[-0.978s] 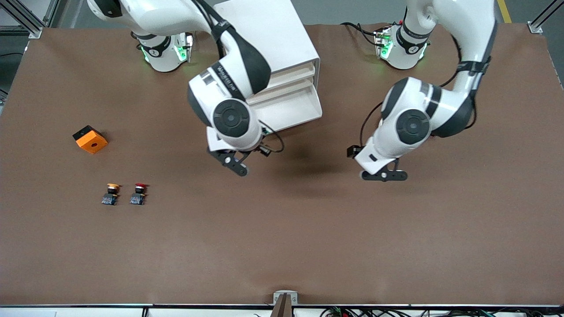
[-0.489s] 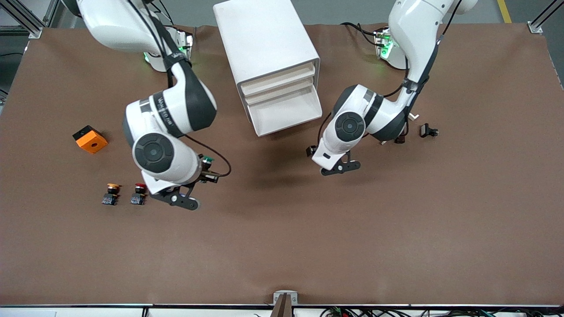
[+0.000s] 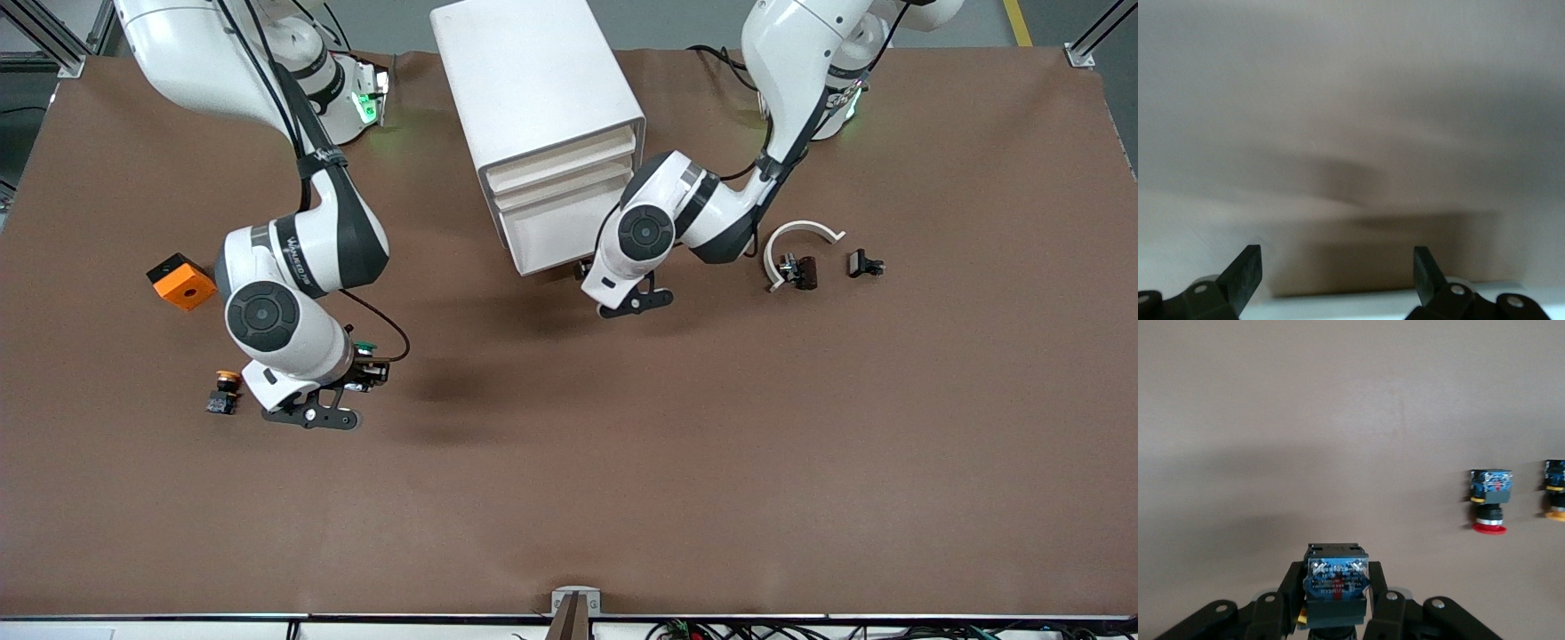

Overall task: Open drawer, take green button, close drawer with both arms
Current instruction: 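Carry the green button beside the red and yellow buttons with the right gripper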

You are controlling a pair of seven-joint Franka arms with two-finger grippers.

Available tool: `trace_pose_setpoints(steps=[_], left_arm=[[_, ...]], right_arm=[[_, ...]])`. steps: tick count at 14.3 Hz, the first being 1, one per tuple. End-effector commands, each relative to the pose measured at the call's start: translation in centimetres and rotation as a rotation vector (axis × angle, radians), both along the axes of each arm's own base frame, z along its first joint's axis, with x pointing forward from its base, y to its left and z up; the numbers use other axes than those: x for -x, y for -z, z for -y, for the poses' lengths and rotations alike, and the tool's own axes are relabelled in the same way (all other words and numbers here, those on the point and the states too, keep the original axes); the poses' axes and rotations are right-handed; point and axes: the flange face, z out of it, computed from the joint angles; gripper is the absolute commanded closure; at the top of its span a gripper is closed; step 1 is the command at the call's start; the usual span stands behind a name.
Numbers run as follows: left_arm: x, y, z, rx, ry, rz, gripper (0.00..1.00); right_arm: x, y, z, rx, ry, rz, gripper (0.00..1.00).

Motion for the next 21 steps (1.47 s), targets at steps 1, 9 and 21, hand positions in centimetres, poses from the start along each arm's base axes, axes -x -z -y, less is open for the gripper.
trace_pose_setpoints(steps=[1, 9, 21], left_arm=[[2.1, -0.2, 1.4, 0.019, -0.010, -0.030, 0.00], [7.6, 0.9, 5.5, -0.008, -0.062, -0.111, 0.00], [-3.6, -3.6, -0.8, -0.016, -0.190, -0.023, 0.00]], right_arm=[[1.5, 1.5, 2.9, 0.030, -0.030, 0.028, 1.00], [0.4, 6.4, 8.9, 0.124, -0.069, 0.069, 1.00], [-0.1, 12.9, 7.9, 0.085, -0.046, 0.087, 1.00]])
